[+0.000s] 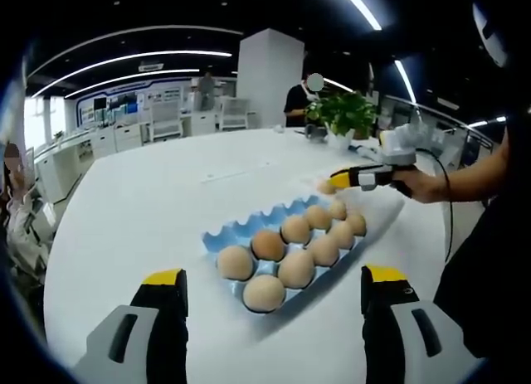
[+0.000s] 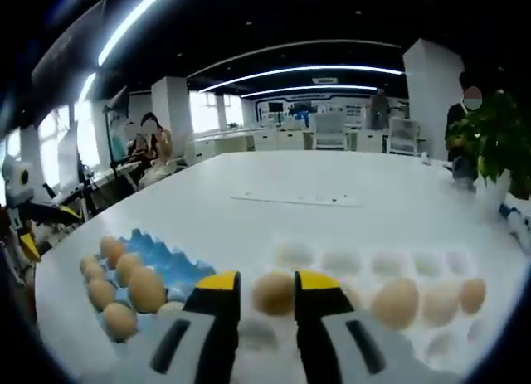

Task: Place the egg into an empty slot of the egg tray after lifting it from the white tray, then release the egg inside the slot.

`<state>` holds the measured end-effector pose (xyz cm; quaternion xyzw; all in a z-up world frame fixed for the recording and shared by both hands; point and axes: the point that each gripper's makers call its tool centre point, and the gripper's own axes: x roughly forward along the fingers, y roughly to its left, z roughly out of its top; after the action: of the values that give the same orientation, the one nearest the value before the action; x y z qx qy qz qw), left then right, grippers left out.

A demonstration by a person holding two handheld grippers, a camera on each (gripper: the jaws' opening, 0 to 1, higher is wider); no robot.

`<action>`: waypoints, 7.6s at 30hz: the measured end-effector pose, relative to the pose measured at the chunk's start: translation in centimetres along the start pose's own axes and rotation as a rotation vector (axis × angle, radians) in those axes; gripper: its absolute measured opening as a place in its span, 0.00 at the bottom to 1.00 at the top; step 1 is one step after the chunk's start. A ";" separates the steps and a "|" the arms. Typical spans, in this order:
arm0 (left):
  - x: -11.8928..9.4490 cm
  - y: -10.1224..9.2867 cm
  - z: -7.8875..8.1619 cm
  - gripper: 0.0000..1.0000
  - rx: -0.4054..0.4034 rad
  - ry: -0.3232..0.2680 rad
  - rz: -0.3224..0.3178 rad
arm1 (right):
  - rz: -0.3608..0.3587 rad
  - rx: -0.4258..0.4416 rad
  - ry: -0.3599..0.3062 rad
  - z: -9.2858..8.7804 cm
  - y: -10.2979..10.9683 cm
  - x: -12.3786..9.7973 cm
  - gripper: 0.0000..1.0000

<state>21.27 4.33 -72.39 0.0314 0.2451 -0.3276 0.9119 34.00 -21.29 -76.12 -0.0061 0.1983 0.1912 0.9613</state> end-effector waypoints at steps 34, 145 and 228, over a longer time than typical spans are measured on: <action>0.4 0.2 0.1 0.86 0.000 0.004 -0.005 | -0.018 -0.037 0.035 0.3 -0.5 0.2 0.21; -0.4 1.2 0.2 0.81 0.001 -0.018 0.024 | 0.530 -0.105 0.069 2.0 22.2 7.6 0.21; 0.2 0.6 0.4 0.81 0.020 -0.022 0.008 | -0.020 -0.013 -0.045 2.5 -2.4 -1.2 0.23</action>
<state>21.96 4.58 -72.18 0.0377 0.2315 -0.3265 0.9156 34.80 -23.72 -73.49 -0.0100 0.1752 0.1831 0.9673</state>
